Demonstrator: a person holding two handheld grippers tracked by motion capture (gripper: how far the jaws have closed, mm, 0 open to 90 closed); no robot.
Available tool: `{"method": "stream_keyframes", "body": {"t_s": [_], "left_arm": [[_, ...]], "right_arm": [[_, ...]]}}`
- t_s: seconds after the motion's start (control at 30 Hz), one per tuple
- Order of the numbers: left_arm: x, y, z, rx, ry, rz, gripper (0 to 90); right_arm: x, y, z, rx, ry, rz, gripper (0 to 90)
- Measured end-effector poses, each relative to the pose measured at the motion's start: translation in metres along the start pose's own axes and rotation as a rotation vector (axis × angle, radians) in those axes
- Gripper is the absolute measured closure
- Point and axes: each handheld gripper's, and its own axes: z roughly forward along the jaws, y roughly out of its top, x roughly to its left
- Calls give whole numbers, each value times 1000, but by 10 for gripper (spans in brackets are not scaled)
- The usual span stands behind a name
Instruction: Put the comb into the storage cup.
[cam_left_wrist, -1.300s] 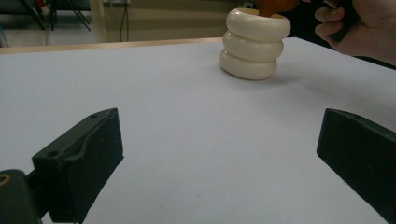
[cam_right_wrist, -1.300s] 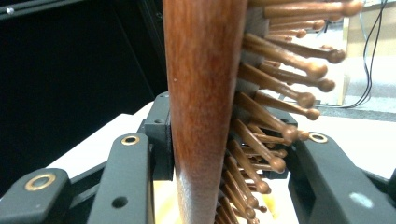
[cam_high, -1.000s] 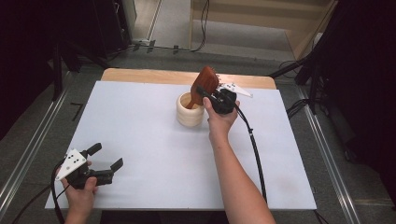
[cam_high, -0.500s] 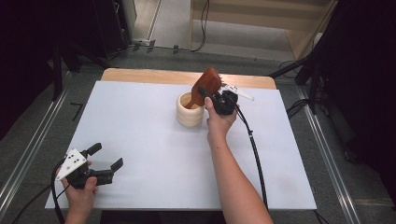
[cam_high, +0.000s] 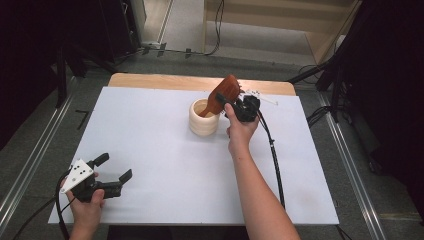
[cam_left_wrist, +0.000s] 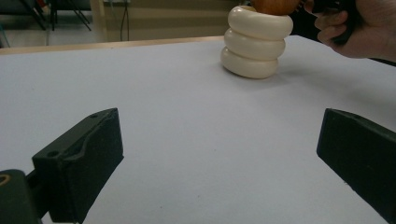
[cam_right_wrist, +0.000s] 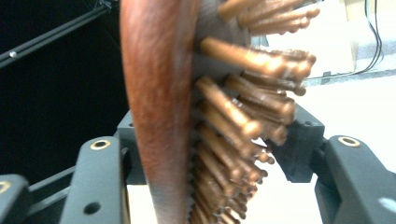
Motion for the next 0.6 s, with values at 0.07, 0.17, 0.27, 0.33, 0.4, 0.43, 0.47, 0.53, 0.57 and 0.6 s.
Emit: {"method": "stream_keyframes", "body": {"t_s": [0.07, 0.17, 0.27, 0.33, 0.4, 0.43, 0.47, 0.53, 0.57, 0.6], "left_arm": [[0, 0, 0, 0, 0, 0, 4], [0, 0, 0, 0, -1, -1, 4], [1, 0, -1, 0, 0, -3, 4], [0, 0, -1, 1, 0, -3, 4], [0, 0, 0, 0, -1, -2, 4], [0, 0, 0, 1, -1, 0, 4], [0, 0, 0, 0, -2, 0, 4], [0, 0, 0, 0, -1, 0, 4], [0, 0, 0, -1, -1, 0, 4], [0, 0, 0, 1, 0, 0, 4]], "right_arm": [[0, 0, -1, 4, 0, 1, 359], [0, 3, -2, 10, 11, -11, 335], [1, 4, -4, 23, 9, -13, 294], [1, 3, -3, 36, -2, -35, 259], [3, 3, -4, 47, -15, -64, 210], [4, 3, -5, 51, -23, -74, 163], [4, 3, -6, 49, -26, -78, 137], [6, 6, -8, 38, -28, -82, 69], [6, 7, -10, 35, -26, -85, 37], [7, 8, -11, 34, -18, -89, 2]]}}
